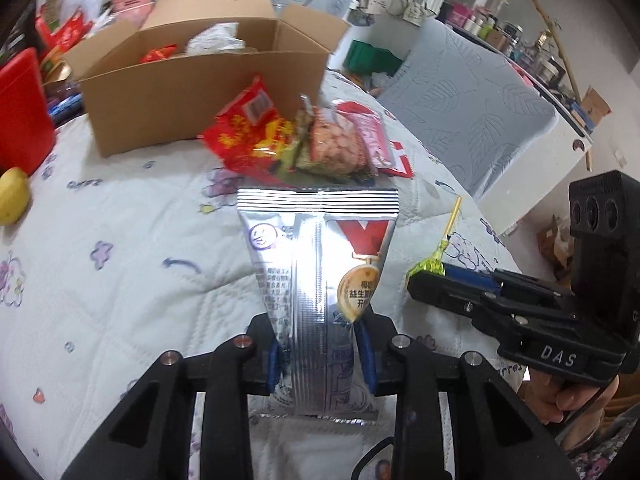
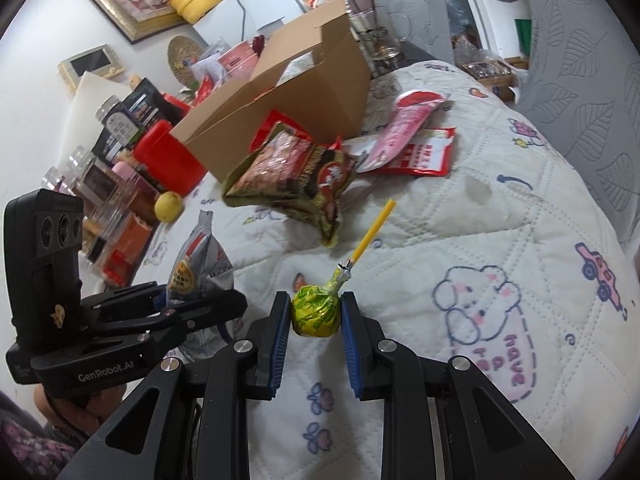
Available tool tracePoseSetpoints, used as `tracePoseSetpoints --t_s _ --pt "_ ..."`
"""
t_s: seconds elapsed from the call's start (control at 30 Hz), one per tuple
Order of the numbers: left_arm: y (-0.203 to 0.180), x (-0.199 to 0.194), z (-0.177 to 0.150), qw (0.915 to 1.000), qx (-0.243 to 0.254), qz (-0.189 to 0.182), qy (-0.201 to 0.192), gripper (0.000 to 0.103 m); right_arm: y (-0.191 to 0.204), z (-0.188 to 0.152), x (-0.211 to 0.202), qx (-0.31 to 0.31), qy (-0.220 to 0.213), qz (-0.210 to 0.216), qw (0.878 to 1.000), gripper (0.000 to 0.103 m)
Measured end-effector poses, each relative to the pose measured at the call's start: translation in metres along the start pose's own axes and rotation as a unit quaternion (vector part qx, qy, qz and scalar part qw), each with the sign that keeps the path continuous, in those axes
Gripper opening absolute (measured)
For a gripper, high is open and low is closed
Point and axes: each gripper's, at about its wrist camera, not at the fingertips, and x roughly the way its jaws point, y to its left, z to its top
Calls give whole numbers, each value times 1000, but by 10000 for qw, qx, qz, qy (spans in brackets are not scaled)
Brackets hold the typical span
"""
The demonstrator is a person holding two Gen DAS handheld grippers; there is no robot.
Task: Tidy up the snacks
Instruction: 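Grasp the silver-and-red snack bag with the left tool and lift it, then carry the silver bag with the left tool while the right tool carries the lollipop over the box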
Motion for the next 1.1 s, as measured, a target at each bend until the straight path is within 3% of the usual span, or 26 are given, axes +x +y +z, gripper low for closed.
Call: tracePoseSetpoints --t_s 0.47,1.1 --pt "29 -58 -2 9956 -282 417 -788 30 54 4 10 -638 50 445 9970 25" --pt "37 -107 50 9835 -7 464 -1749 30 104 62 -15 -1463 -674 406 9861 25"
